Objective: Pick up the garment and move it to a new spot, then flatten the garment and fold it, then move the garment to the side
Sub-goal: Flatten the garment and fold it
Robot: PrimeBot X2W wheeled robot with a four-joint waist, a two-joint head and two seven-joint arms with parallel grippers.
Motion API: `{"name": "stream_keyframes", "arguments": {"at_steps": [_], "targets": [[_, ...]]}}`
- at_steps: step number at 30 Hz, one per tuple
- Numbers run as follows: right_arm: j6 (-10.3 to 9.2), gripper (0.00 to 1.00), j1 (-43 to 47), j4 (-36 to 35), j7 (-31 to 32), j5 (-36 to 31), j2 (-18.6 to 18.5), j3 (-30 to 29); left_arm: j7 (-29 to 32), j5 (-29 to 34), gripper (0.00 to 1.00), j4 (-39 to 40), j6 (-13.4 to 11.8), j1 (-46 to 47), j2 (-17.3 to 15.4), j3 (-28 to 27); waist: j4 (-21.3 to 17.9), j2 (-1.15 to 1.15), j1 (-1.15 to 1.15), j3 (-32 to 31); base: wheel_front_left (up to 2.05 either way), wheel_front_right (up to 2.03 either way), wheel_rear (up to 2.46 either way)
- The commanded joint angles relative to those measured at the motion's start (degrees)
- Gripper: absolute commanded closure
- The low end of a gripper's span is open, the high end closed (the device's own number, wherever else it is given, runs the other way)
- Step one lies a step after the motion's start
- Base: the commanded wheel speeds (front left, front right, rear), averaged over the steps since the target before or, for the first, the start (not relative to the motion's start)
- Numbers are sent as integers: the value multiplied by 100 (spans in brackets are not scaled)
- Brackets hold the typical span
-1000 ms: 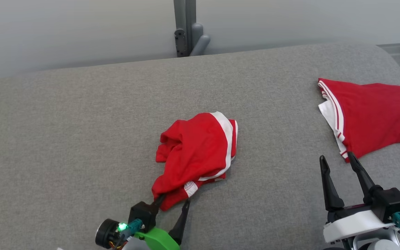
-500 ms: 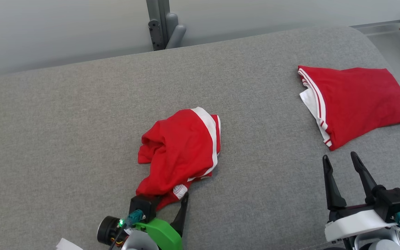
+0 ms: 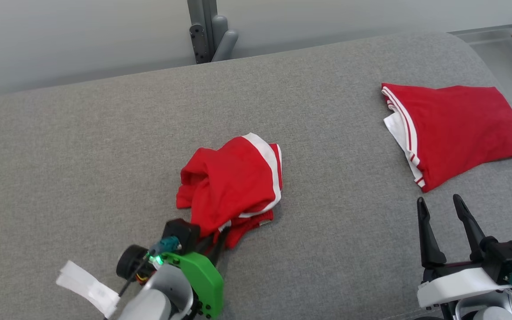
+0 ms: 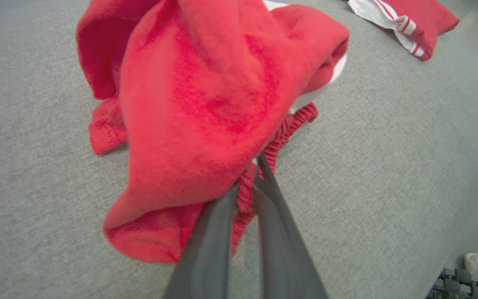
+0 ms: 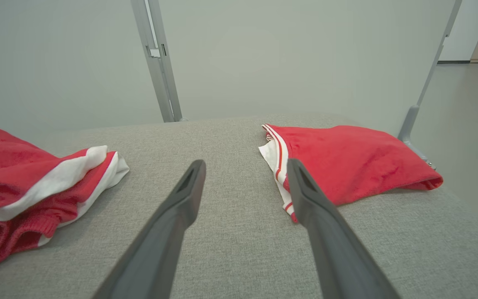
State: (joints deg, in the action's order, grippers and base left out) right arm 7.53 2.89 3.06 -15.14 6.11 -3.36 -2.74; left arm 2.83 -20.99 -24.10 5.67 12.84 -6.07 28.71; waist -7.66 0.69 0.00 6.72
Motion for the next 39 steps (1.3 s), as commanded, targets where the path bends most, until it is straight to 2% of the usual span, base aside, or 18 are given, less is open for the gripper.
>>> {"name": "stream_keyframes", "arguments": {"at_steps": [1,5,7,9,12,13,15,20,25,30,35,39], "targets": [[-8,0,-25,-4,2,22,5,-15,159,-53,100,215,59,180,-202,25,1,-69,0,15,0,0,0],[-8,0,-23,4,2,64,22,-27,1288,-604,100,1511,183,611,-1021,394,12,-69,0,82,0,0,0],[-8,0,-82,37,2,84,30,17,2026,-1155,100,2376,178,1101,-1712,924,-4,-69,0,121,0,0,0],[-8,0,-156,69,2,101,34,102,2719,-1785,100,3122,169,1740,-2465,1282,-67,-69,0,164,0,0,0],[-8,0,-286,101,2,265,31,183,3435,-2621,100,3813,172,2757,-3077,1627,-223,-69,0,214,0,0,0],[-8,0,-374,127,2,353,35,238,3764,-2998,100,3957,173,3465,-3336,1827,-348,-69,0,226,0,0,0],[-8,0,-477,145,2,439,37,262,3927,-3264,100,3939,172,4117,-3379,2043,-466,-69,0,244,0,0,0],[-8,0,-607,204,2,570,38,321,3743,-3653,100,3603,173,5334,-3081,2656,-735,-69,0,252,0,0,0],[-8,0,-578,210,2,597,39,269,2928,-3968,100,3500,174,5932,-2796,3249,-859,-69,0,218,0,0,0],[-8,0,-455,233,2,531,43,170,1837,-4238,100,3597,173,6155,-2638,3539,-750,-69,0,198,0,0,0],[-8,0,-479,245,2,477,40,176,1324,-4236,100,3408,173,6261,-2779,3881,-596,-69,0,171,0,0,0],[-8,0,-574,248,2,515,39,247,1429,-4385,100,3217,173,5956,-3218,4348,-508,-69,0,176,0,0,0]]}}
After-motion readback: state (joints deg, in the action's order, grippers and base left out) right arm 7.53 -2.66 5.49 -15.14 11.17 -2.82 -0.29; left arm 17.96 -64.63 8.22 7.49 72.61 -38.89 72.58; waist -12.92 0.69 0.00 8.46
